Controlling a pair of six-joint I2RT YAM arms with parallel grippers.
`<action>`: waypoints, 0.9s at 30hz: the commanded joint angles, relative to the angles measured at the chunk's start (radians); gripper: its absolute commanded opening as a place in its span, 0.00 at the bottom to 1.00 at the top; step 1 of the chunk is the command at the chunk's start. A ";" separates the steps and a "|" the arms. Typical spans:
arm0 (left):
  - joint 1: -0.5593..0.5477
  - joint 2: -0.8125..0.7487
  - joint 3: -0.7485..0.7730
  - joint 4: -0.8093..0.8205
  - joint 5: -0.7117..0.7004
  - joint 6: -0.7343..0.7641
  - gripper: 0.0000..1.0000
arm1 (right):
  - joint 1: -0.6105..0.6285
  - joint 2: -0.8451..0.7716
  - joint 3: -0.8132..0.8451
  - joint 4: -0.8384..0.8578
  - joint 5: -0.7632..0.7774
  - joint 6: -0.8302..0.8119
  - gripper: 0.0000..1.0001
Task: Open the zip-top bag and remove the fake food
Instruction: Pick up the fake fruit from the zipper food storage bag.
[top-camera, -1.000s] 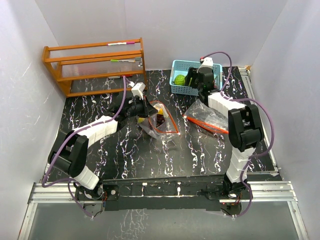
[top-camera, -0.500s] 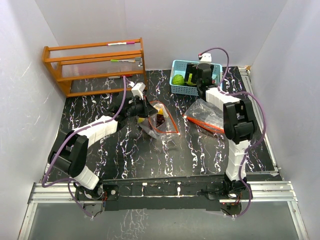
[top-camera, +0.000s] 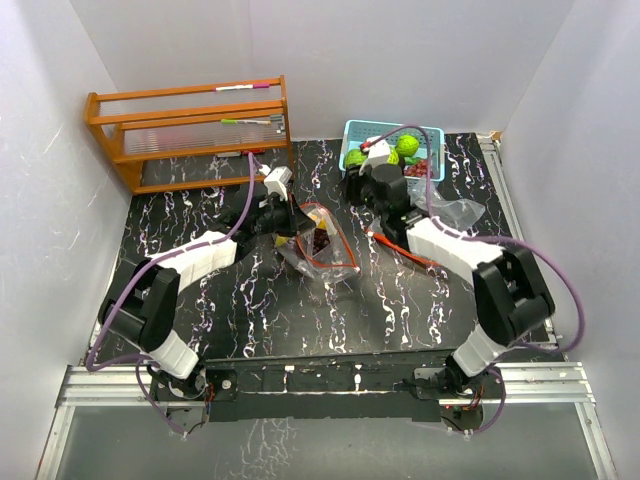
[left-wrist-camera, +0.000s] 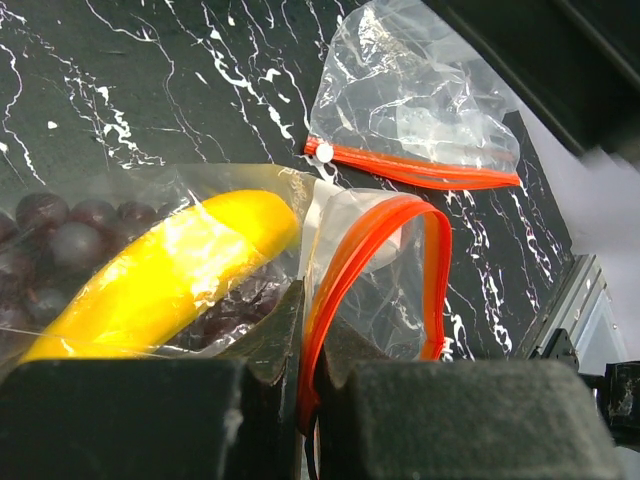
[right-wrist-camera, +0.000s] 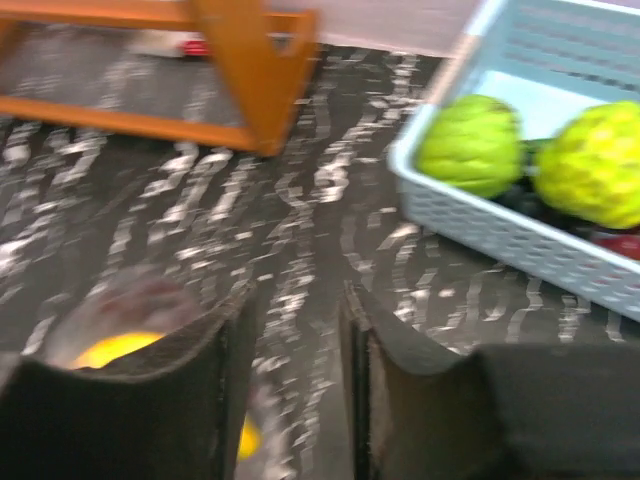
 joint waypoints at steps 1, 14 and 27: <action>0.003 0.009 0.033 -0.008 0.004 0.004 0.00 | 0.100 -0.186 -0.081 0.065 -0.066 0.030 0.35; 0.003 -0.004 0.038 -0.006 -0.004 0.011 0.00 | 0.182 -0.198 -0.227 -0.004 -0.262 0.189 0.19; 0.003 -0.016 0.039 0.007 0.033 -0.002 0.00 | 0.182 0.018 -0.185 0.040 -0.265 0.206 0.20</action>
